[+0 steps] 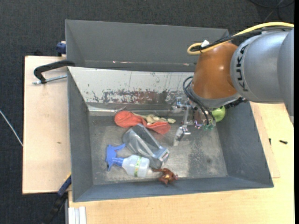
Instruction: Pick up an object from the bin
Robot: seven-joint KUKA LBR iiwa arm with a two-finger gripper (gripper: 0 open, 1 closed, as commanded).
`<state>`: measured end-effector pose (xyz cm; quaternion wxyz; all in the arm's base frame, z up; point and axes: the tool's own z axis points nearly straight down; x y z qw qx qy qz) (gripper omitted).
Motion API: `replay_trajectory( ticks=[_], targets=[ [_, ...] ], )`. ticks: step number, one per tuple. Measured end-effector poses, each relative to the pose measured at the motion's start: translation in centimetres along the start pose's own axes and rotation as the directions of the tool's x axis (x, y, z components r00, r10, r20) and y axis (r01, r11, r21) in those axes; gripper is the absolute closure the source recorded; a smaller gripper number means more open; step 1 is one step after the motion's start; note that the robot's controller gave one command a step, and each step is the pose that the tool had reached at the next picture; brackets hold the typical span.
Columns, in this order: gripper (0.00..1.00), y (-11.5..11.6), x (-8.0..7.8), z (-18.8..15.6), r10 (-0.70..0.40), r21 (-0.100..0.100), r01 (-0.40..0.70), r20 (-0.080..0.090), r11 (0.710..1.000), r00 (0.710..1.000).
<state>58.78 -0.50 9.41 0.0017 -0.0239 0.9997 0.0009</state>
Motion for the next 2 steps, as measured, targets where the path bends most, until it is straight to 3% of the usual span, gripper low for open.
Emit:
replay_trajectory(
  ticks=[1, 2],
  targets=[
    [1.00, 1.74, -0.23, 1.58, -0.197, 0.005, 0.197, 0.016, 0.980, 0.980],
    [1.00, 1.74, -0.24, 1.56, -0.197, 0.005, 0.197, 0.016, 0.980, 0.980]
  ],
)
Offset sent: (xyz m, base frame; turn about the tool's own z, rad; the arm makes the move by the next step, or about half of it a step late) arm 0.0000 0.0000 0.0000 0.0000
